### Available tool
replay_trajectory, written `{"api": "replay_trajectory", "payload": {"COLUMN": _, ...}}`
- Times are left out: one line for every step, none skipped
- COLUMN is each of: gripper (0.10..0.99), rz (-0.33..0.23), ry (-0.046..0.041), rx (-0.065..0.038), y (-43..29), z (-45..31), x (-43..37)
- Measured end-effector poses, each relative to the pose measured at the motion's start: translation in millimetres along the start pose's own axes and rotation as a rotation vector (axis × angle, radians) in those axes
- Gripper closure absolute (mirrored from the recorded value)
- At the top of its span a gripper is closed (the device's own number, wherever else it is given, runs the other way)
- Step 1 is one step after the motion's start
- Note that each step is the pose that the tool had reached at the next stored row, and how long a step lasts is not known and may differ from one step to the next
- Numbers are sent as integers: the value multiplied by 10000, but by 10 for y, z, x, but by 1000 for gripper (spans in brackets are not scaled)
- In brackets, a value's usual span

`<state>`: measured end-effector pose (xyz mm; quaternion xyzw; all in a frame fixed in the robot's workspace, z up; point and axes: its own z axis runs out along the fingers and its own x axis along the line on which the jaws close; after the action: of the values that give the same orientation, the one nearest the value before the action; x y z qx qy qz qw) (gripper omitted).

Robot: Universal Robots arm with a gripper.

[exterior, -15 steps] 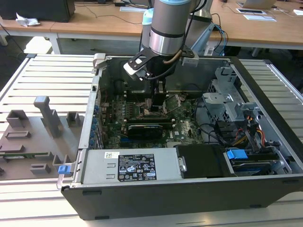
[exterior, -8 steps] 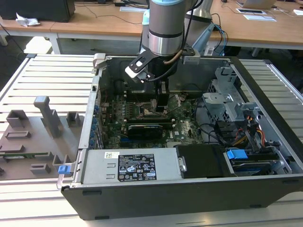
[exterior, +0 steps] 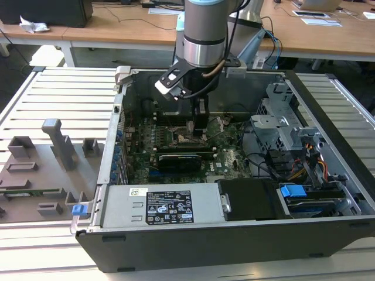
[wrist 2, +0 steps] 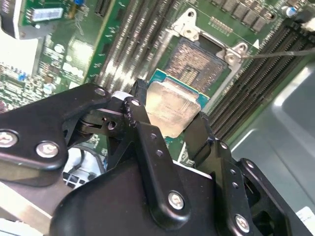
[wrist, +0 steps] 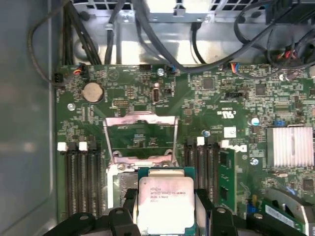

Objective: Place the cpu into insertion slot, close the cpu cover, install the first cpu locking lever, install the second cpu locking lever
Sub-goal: 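Place the cpu into insertion slot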

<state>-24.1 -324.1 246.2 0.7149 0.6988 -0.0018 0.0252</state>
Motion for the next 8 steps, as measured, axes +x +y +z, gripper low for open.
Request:
{"api": "replay_trajectory", "payload": {"gripper": 545, "rz": -3, "ry": 0, "rx": -5, "y": -1, "z": -2, "x": 44}}
{"api": "replay_trajectory", "payload": {"gripper": 545, "rz": -7, "ry": -1, "rx": -8, "y": -1, "z": -2, "x": 60}}
{"api": "replay_trajectory", "payload": {"gripper": 545, "rz": -54, "ry": 0, "rx": -13, "y": -1, "z": -3, "x": 65}}
{"api": "replay_trajectory", "payload": {"gripper": 545, "rz": -316, "ry": 12, "rx": -24, "y": -1, "z": -2, "x": 67}}
{"api": "replay_trajectory", "payload": {"gripper": 545, "rz": -537, "ry": 19, "rx": -32, "y": -1, "z": -2, "x": 67}}
{"api": "replay_trajectory", "payload": {"gripper": 545, "rz": -717, "ry": 25, "rx": -38, "y": -1, "z": -2, "x": 67}}
{"api": "replay_trajectory", "payload": {"gripper": 545, "rz": -900, "ry": 29, "rx": -45, "y": -1, "z": -2, "x": 68}}
{"api": "replay_trajectory", "payload": {"gripper": 545, "rz": -908, "ry": 28, "rx": -46, "y": -1, "z": -2, "x": 68}}
